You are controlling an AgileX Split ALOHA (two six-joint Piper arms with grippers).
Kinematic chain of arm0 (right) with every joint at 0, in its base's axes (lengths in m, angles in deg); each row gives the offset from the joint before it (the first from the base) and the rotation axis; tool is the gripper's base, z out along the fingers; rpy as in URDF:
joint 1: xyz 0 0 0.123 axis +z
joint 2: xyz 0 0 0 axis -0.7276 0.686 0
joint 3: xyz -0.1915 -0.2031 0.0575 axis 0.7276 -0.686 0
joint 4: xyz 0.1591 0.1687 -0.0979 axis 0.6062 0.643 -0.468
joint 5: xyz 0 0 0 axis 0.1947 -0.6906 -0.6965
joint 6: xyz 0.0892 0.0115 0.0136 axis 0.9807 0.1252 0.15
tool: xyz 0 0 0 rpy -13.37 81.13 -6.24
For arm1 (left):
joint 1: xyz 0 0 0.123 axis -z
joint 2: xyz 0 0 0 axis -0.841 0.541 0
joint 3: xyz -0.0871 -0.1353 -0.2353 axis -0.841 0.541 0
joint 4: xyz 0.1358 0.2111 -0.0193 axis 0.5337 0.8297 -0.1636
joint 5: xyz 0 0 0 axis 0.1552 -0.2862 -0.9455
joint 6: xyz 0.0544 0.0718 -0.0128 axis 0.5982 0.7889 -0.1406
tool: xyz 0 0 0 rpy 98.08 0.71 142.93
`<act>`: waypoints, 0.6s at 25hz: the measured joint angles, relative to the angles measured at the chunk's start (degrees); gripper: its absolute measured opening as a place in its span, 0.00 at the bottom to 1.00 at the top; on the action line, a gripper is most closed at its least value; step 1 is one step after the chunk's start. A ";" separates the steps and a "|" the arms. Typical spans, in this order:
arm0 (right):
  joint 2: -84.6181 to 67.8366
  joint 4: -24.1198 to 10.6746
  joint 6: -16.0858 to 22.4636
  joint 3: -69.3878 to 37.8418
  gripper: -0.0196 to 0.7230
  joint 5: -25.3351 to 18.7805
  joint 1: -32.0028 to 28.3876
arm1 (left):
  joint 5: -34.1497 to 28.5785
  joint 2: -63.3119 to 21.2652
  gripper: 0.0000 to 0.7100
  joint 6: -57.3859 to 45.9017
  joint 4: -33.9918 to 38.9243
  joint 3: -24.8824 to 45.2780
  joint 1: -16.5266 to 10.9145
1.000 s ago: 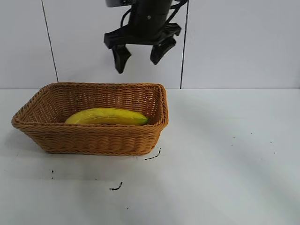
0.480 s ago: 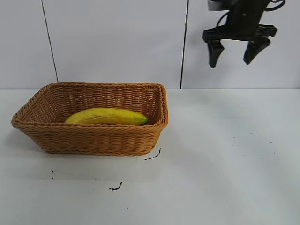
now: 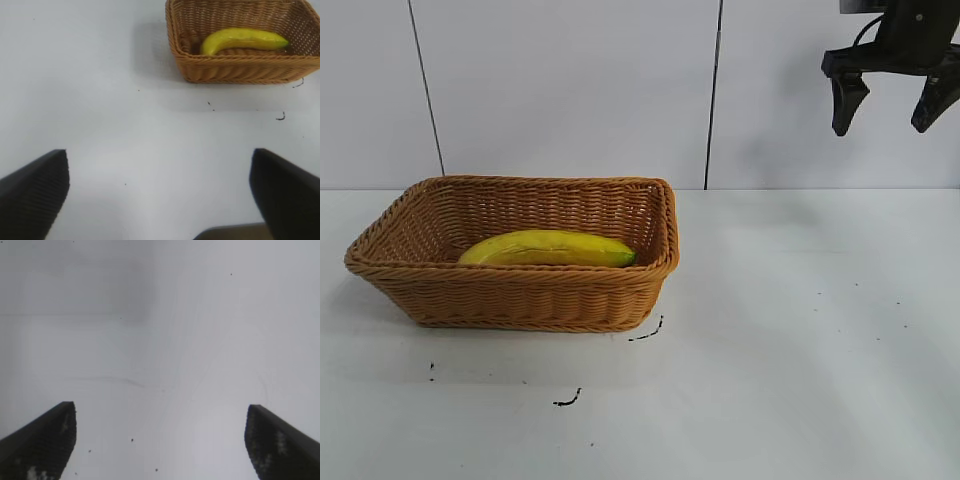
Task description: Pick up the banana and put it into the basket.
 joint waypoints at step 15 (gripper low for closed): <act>-40.92 0.00 0.00 -44.21 0.88 0.09 0.00 | 0.00 0.00 0.98 0.00 0.00 0.00 0.00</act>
